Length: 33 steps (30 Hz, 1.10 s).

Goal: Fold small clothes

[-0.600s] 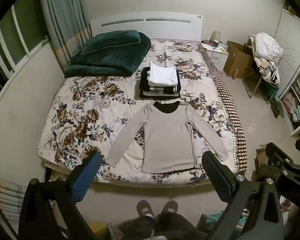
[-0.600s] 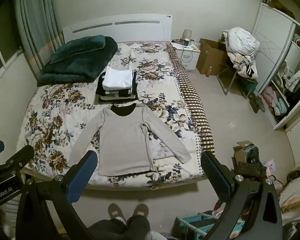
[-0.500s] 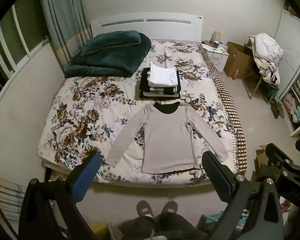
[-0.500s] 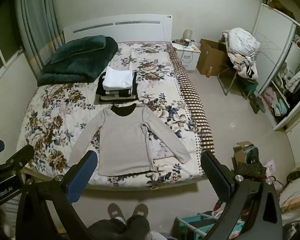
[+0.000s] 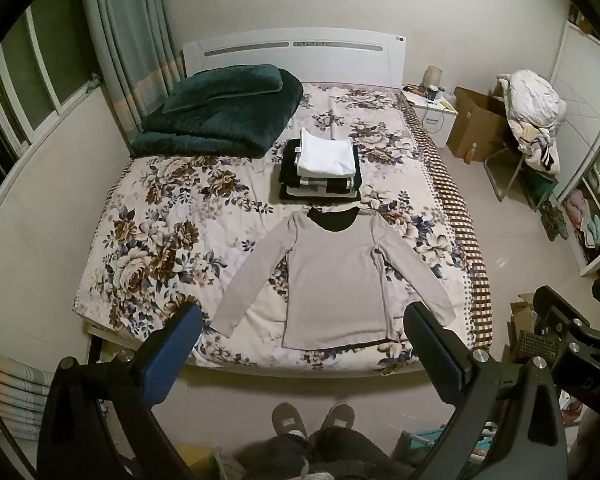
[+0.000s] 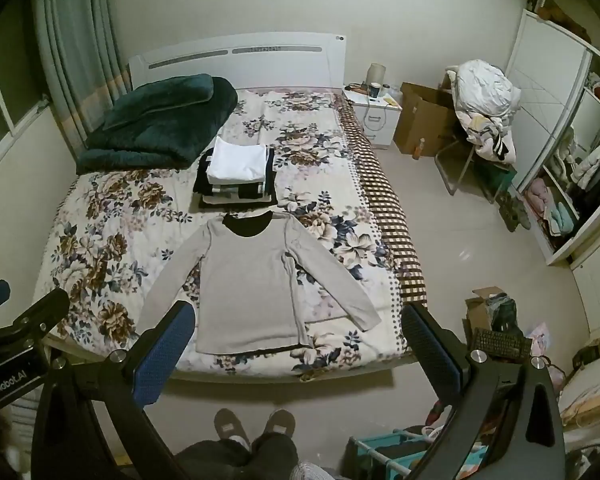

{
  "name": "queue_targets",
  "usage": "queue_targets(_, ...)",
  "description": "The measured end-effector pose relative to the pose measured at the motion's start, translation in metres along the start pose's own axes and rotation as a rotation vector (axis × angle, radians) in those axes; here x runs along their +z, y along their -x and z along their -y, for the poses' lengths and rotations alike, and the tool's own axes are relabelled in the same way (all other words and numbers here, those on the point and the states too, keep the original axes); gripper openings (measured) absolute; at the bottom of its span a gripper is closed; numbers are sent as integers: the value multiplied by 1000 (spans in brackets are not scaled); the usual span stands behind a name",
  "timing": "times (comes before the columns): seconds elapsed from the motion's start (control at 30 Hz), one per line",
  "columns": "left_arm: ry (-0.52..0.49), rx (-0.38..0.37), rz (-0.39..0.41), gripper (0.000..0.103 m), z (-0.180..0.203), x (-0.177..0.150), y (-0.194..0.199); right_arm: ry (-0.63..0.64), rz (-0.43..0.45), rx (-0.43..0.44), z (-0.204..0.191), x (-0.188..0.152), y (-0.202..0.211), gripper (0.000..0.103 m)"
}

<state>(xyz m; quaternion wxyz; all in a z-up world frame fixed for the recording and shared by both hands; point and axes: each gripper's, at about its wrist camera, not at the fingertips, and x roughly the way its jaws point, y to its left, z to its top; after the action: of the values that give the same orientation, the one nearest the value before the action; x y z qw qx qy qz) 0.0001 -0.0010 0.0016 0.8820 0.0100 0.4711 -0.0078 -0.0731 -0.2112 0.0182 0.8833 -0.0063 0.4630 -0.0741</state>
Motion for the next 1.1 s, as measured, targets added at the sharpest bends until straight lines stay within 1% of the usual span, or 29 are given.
queue_targets(0.43,3,-2,2,103,2,5,4,3,3,0,1,1,2,103)
queue_targets(0.47,3,-1,2,103,6,11,10,4,3,1,1,1,2,103)
queue_targets(0.53,5,-2,2,103,6,12,12,3,5,-1,0,1,3,103)
queue_targets(0.83,4,-3,5,103,5,10,11,4,6,-1,0,3,3,103)
queue_targets(0.87,4,-3,4,103,8,16,13,4,5,-1,1,3,4,103)
queue_targets(1.1,5,-4,6,103,7,15,13,3,8,-1,0,3,3,103)
